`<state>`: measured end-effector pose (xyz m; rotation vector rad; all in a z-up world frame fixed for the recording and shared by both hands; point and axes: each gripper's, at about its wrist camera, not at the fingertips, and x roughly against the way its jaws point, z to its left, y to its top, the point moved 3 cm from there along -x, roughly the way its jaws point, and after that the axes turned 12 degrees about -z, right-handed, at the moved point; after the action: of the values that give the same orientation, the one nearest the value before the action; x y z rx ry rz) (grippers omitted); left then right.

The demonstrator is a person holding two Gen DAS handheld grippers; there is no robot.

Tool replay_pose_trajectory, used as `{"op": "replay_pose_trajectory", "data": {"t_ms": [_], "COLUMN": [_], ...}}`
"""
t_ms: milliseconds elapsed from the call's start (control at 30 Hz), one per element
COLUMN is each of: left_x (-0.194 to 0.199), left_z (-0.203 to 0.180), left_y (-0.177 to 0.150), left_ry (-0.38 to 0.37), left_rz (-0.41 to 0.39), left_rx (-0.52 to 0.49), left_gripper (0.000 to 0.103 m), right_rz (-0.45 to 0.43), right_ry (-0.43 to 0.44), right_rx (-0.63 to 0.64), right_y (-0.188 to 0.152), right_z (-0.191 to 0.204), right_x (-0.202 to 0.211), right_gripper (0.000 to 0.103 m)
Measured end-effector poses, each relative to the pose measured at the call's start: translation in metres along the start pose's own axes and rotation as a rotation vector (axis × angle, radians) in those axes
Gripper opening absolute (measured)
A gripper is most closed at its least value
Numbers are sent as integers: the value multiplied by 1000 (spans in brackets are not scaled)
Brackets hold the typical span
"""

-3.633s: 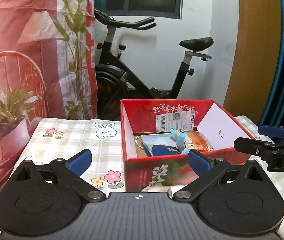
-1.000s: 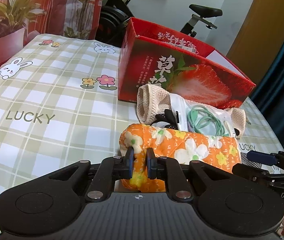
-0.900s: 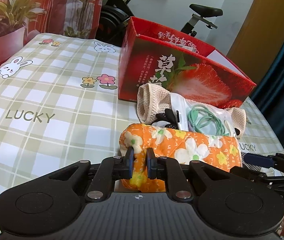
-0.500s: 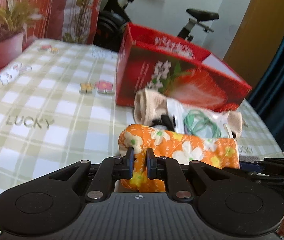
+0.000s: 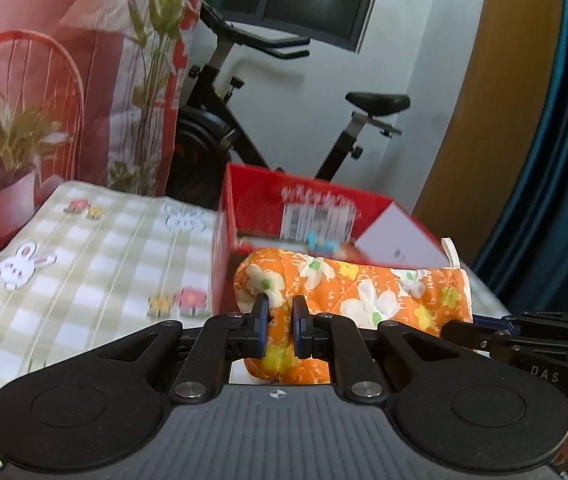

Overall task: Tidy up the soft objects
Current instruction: 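Lift the orange floral cloth with the left tool toward the red box, then lower the orange cloth into the red box and open the left tool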

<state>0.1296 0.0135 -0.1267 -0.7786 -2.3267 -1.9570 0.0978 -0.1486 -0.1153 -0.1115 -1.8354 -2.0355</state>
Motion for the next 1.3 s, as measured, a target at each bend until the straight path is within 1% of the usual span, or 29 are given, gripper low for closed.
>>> {"op": "replay_pose_trajectory", "data": {"t_ms": [133,333,667,867,1033,1100,1133,1200,1267,1300], "left_x": [-11,-32,-86,-122,-148,-153,-156,-162,-169,-173], "left_z": [-6,-12,-16,-16,-10,-11,-12,-13,-13,-13], "left_y": [24,51,73,75,80,82,83,82,75,69], "left_ry": [-4,-15,-11,-1,7,10,12,8,-1,-9], "left_rz": [-35,-65,-65,-42,-37,-52,-57,-43,-4,29], "left_rx": [-11,-16,-33,-70,-53,-73,-85,-101,-113,-115], "left_gripper": [13,13,13,13,13,13,13,13,13,13], "right_rz": [-38,-57,-82,-68,-102,-111,-105,-79,-32,-5], "right_ry": [6,8,-18,-45,-72,-78,-76,-65,-66,-66], "right_rx": [12,31,58,56,64,77,81,79,57,37], "right_y": [22,45,75,69,73,74,74,67,56,50], "right_z": [-8,-24,-58,-78,-89,-91,-91,-92,-96,-99], "right_x": [-9,-27,-75,-109,-132,-139,-142,-147,-152,-154], "right_gripper": [10,10,9,9,9,9,9,9,9,9]}}
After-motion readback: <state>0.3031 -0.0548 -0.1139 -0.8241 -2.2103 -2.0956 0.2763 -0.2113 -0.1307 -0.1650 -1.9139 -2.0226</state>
